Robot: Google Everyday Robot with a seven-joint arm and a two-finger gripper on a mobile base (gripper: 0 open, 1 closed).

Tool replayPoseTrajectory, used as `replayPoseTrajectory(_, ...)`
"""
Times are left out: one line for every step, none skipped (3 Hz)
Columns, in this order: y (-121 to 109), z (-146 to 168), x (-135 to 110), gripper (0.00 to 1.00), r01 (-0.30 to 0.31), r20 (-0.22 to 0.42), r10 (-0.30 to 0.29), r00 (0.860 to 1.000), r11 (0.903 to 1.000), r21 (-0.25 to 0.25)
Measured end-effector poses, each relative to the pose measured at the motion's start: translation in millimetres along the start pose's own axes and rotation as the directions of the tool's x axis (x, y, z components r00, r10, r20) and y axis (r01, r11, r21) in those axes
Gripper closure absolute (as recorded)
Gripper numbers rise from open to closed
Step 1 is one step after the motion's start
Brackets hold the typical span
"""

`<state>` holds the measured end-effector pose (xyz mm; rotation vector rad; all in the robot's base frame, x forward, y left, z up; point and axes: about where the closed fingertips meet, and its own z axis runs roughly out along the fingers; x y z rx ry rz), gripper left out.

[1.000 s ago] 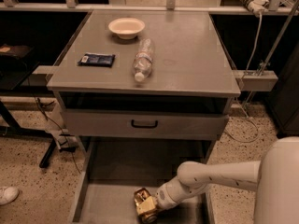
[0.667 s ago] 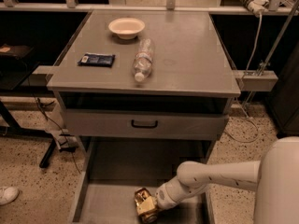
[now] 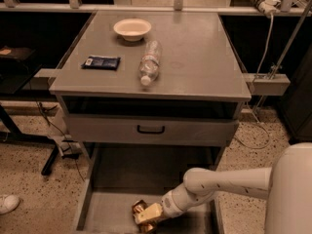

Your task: Place orange can into middle drawer

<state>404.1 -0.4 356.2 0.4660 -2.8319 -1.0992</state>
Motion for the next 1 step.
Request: replayPoseTrajectory(0.0, 0.0, 0.0, 0.0, 0.0, 0.0, 0.0, 1.0, 1.0, 0.0)
